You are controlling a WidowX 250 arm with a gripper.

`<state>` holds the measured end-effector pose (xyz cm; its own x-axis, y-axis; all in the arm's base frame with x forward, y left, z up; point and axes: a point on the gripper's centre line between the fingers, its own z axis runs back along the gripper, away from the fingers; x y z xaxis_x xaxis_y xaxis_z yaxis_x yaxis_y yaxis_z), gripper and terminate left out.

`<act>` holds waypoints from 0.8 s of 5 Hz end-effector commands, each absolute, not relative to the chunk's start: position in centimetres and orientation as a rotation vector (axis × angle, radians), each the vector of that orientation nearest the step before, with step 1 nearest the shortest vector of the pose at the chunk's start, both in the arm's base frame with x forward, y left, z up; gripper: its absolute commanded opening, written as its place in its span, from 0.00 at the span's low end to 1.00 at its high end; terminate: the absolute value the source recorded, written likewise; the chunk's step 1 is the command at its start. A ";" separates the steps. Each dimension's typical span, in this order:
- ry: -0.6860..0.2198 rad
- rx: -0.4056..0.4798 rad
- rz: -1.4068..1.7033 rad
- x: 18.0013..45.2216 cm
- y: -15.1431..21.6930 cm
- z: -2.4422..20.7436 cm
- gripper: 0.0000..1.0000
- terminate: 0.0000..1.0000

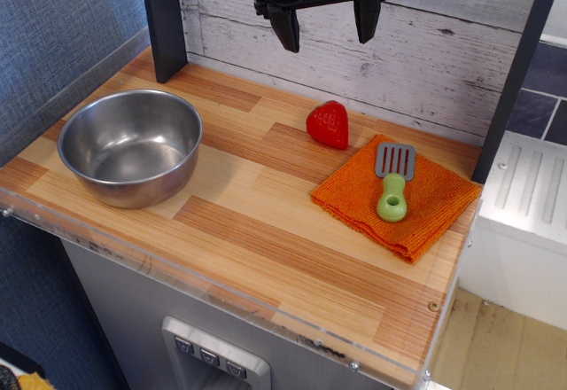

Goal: Move vessel little bit upwards

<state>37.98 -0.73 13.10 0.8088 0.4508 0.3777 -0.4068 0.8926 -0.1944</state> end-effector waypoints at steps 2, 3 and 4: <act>-0.430 -0.153 0.456 37.0 0.5 13.7 1.00 0.00; -0.427 -0.137 0.495 35.8 2.2 14.0 1.00 0.00; -0.432 -0.068 0.486 34.7 3.6 14.1 1.00 0.00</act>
<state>34.58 3.50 12.09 0.8179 0.4659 0.3377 -0.4457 0.8841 -0.1402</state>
